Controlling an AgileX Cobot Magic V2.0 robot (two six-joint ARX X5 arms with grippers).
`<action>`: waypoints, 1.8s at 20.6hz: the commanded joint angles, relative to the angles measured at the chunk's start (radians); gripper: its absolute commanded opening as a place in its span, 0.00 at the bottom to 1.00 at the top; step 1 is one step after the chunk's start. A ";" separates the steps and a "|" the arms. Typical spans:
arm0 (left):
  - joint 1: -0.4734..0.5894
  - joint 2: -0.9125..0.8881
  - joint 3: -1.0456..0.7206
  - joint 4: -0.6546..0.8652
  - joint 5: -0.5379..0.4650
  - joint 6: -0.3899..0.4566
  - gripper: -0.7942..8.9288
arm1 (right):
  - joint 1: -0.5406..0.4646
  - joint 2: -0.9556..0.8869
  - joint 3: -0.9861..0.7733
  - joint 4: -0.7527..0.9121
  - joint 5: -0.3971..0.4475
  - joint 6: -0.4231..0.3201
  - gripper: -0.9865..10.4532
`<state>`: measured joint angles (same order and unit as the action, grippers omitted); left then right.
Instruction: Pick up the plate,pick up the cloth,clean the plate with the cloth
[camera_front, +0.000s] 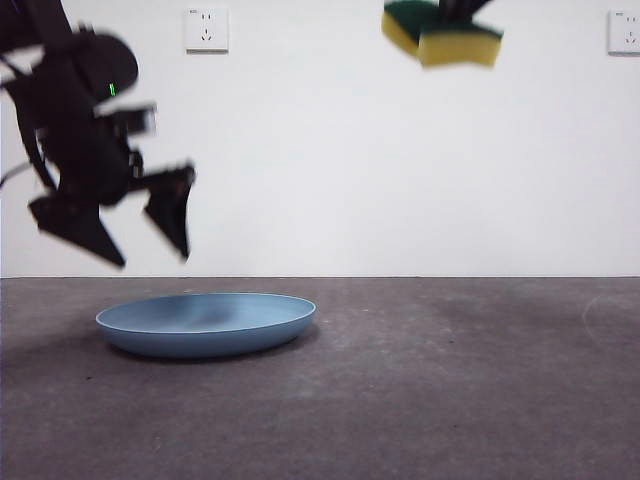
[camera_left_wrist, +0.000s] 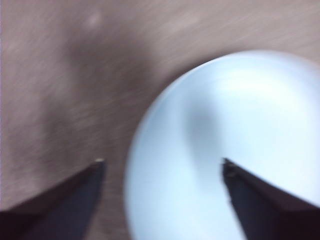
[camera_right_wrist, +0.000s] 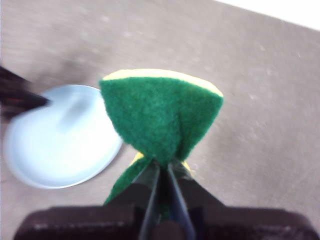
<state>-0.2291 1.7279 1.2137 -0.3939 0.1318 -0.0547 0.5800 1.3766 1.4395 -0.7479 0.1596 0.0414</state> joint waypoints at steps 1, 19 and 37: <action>-0.019 -0.112 -0.001 -0.008 0.050 -0.032 0.53 | -0.027 0.087 -0.010 0.038 -0.005 0.045 0.08; -0.080 -0.668 -0.001 -0.375 0.053 -0.028 0.53 | -0.056 0.612 -0.010 0.121 -0.136 0.088 0.41; -0.080 -0.669 -0.001 -0.382 0.006 -0.005 0.20 | -0.055 -0.048 -0.010 -0.047 -0.136 0.052 0.07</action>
<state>-0.3054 1.0580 1.2137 -0.7769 0.1371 -0.0734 0.5232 1.3308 1.4376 -0.7929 0.0257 0.1112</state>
